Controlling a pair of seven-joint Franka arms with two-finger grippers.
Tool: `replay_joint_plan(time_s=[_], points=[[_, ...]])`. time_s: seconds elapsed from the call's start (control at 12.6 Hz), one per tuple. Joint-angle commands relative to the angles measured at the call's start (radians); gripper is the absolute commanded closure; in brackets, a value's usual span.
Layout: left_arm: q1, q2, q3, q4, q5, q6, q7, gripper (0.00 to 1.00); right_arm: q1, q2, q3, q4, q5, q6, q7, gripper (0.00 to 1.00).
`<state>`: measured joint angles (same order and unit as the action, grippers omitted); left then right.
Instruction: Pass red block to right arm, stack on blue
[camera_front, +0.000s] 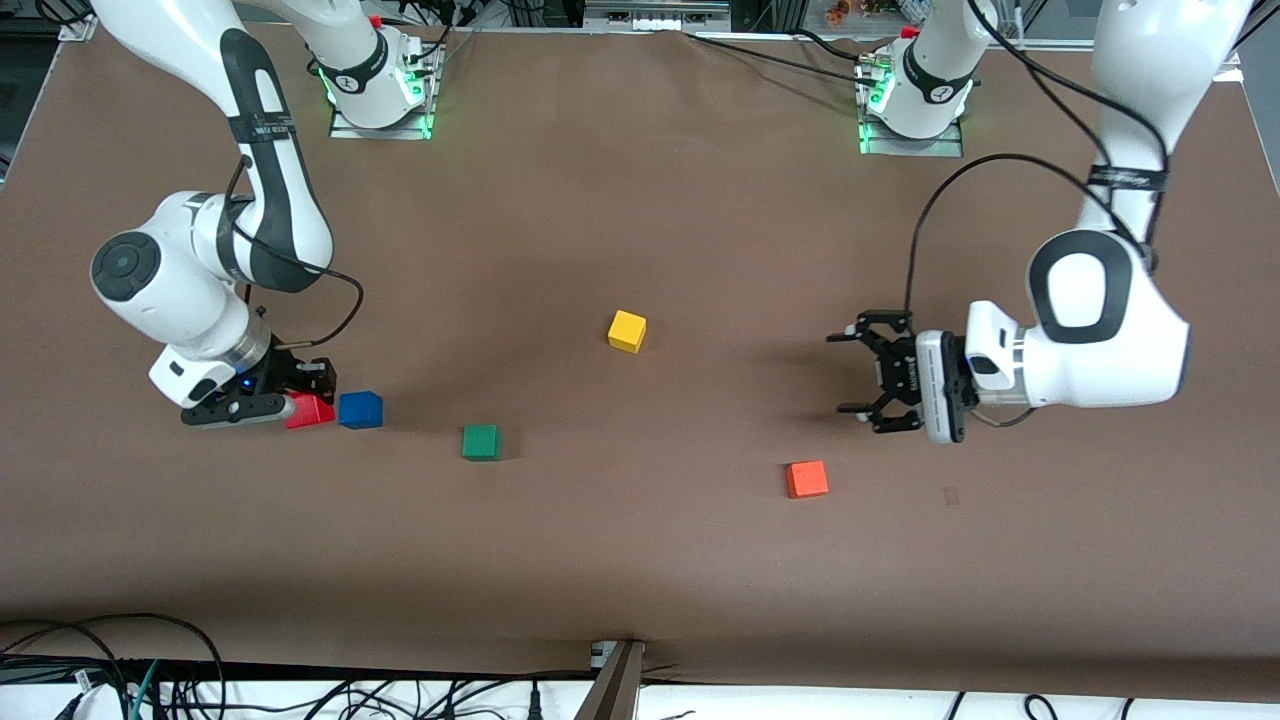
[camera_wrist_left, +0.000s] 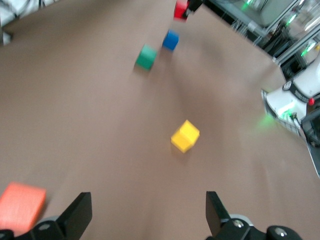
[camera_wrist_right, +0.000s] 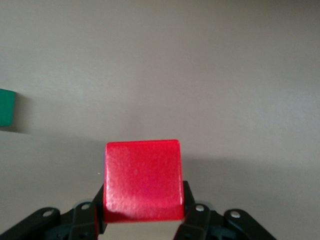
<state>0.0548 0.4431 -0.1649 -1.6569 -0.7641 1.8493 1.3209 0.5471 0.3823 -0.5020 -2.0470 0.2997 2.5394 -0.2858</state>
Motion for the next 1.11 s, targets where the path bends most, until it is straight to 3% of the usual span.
replay_joint_plan(time_s=[0.0,0.32,0.48,0.63,0.87,1.03], points=[[0.028,-0.044,0.002,0.032,0.211,-0.088,-0.136,0.00,0.048,-0.034,-0.007,-0.099,-0.013,0.134,0.005,1.00],[0.023,-0.041,0.002,0.195,0.454,-0.260,-0.406,0.00,0.099,-0.026,-0.004,-0.130,-0.013,0.188,0.108,1.00],[0.022,-0.046,-0.001,0.228,0.511,-0.327,-0.530,0.00,0.099,-0.016,-0.003,-0.165,-0.013,0.260,0.108,1.00],[0.001,-0.046,-0.011,0.307,0.670,-0.413,-0.639,0.00,0.099,-0.002,-0.001,-0.177,-0.013,0.295,0.109,0.99],[-0.012,-0.049,-0.007,0.397,0.700,-0.550,-0.832,0.00,0.099,0.001,-0.001,-0.177,-0.013,0.295,0.132,0.99],[-0.081,-0.125,0.014,0.367,0.773,-0.549,-0.944,0.00,0.099,0.009,-0.001,-0.177,-0.013,0.302,0.141,0.99]])
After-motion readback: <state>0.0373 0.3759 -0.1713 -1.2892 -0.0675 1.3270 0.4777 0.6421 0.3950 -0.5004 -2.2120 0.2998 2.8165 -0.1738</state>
